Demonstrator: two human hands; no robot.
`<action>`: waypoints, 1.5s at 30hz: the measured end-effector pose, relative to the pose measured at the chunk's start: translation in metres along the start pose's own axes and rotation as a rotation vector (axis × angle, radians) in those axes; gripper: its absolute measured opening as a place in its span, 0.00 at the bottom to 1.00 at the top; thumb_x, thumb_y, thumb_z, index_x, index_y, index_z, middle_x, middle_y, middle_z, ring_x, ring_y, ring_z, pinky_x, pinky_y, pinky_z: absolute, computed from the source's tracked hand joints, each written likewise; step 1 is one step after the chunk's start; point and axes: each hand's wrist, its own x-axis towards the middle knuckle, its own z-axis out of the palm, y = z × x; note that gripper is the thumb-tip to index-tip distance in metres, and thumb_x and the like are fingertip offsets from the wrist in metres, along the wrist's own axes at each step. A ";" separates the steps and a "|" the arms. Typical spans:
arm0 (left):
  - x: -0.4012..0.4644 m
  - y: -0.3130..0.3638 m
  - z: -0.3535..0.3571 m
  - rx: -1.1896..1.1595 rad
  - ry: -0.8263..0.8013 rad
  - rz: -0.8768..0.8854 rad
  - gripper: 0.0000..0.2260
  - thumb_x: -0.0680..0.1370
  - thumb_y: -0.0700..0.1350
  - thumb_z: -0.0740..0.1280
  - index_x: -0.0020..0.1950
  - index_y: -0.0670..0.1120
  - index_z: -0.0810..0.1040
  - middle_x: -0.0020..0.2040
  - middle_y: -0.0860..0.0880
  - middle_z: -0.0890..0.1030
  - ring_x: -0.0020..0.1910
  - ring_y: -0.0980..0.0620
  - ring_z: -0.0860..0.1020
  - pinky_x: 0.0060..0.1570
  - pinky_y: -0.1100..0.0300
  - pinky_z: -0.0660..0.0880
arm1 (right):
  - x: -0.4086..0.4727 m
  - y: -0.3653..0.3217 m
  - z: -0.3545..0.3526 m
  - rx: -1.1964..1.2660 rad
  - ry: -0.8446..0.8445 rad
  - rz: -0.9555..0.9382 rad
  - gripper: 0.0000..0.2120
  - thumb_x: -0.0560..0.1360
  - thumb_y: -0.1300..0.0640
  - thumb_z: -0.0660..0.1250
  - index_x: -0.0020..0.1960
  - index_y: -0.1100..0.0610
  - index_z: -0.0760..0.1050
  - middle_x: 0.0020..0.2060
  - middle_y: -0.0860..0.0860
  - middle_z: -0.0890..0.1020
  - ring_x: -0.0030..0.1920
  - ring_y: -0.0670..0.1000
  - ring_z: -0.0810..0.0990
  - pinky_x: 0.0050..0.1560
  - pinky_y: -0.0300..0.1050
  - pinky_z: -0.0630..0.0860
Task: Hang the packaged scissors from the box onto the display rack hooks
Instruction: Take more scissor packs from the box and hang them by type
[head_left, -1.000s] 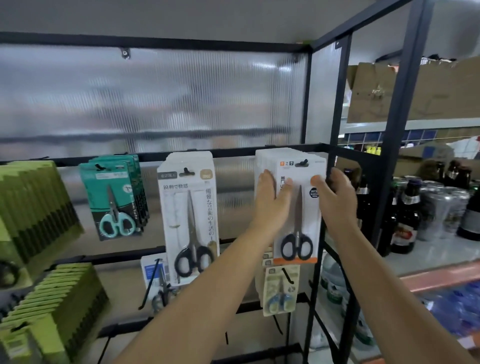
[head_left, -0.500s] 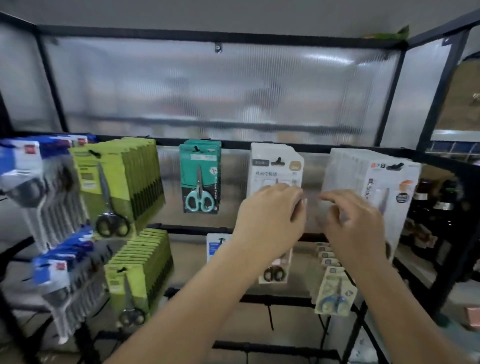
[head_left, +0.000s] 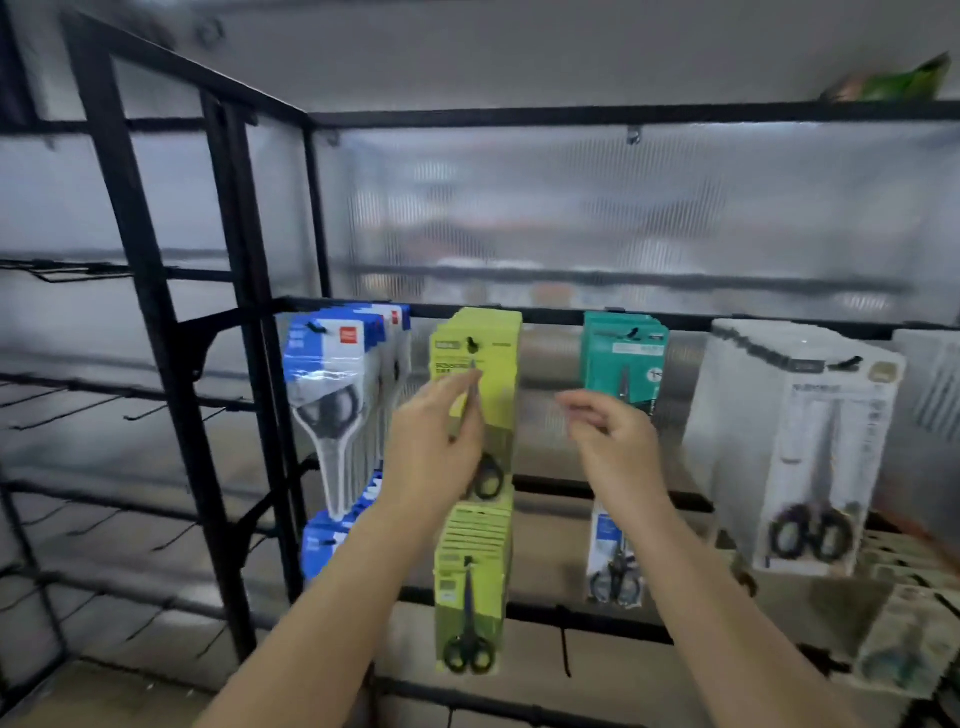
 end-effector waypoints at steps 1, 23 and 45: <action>0.008 -0.013 -0.006 -0.130 0.054 -0.087 0.12 0.79 0.37 0.62 0.62 0.43 0.78 0.57 0.49 0.80 0.54 0.54 0.78 0.53 0.71 0.72 | 0.010 -0.004 0.011 0.068 0.025 0.046 0.10 0.77 0.62 0.62 0.52 0.49 0.78 0.43 0.37 0.77 0.45 0.35 0.75 0.48 0.30 0.71; 0.133 -0.077 0.042 -0.940 -0.256 -0.876 0.28 0.75 0.70 0.53 0.52 0.47 0.75 0.38 0.45 0.85 0.44 0.44 0.83 0.45 0.50 0.78 | 0.133 -0.006 0.077 0.523 0.017 0.665 0.43 0.70 0.26 0.45 0.68 0.57 0.68 0.59 0.59 0.79 0.58 0.60 0.79 0.62 0.56 0.73; 0.126 -0.079 0.028 -0.967 -0.465 -0.692 0.30 0.77 0.69 0.44 0.47 0.52 0.80 0.46 0.48 0.84 0.49 0.48 0.80 0.56 0.49 0.71 | 0.121 -0.015 0.073 0.691 -0.268 0.503 0.39 0.73 0.29 0.41 0.61 0.58 0.73 0.57 0.61 0.80 0.58 0.60 0.78 0.60 0.58 0.71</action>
